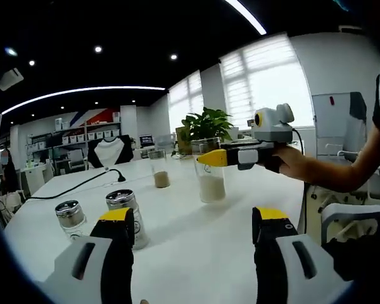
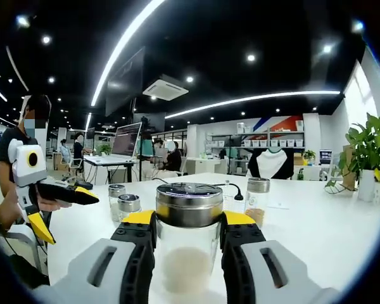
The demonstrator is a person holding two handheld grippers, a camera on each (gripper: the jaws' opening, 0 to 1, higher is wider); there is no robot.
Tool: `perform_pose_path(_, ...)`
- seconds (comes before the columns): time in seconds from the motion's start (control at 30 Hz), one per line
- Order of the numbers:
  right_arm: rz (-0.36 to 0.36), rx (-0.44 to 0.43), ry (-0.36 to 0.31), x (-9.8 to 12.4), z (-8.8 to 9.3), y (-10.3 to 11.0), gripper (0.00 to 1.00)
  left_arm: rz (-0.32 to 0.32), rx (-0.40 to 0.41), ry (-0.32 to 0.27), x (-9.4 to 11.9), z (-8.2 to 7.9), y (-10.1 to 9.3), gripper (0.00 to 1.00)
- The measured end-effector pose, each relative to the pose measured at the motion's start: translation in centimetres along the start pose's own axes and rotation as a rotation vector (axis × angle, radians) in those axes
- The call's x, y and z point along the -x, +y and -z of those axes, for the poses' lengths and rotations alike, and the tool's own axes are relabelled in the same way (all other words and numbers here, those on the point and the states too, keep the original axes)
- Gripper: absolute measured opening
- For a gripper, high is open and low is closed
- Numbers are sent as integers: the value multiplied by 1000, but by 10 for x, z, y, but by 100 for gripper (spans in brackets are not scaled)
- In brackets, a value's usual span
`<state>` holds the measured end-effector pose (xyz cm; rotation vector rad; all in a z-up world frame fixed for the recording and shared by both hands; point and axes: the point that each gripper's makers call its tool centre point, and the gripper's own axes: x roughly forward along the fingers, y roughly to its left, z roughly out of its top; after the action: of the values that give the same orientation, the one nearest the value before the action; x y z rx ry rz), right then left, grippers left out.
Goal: Rotate the seasoning bottle until the label or dispensing opening points toward the visible target arrow and the bottle remains upright within the marked orientation range
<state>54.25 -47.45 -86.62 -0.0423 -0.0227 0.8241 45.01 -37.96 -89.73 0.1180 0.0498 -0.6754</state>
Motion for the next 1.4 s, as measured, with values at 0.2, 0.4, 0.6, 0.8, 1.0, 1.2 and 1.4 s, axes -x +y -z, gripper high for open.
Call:
perform_pose_path(0.2, -12, 35, -9, 7, -5, 13, 37, 31, 11, -2, -7, -4, -1, 80)
perform_pose_path(0.4, -40, 27, -15, 14, -8, 25, 37, 41, 8, -6, -10, -3, -4, 80)
perform_pose_path(0.6, -52, 27, -8, 18, -6, 30, 37, 74, -8, -12, -13, -1, -11, 80)
perform_pose_path(0.8, -59, 33, -3, 21, -4, 34, 37, 91, -6, -11, -16, 1, -15, 80)
perform_pose_path(1.0, -86, 28, -7, 25, -3, 42, 37, 110, -2, -15, -19, 1, -19, 79)
perform_pose_path(1.2, -139, 18, -21, 28, -3, 53, 37, 126, 11, -45, -19, -3, -24, 74)
perform_pose_path(1.4, -167, -25, -27, 30, -2, 60, 37, 135, 6, -48, -18, -4, -28, 74)
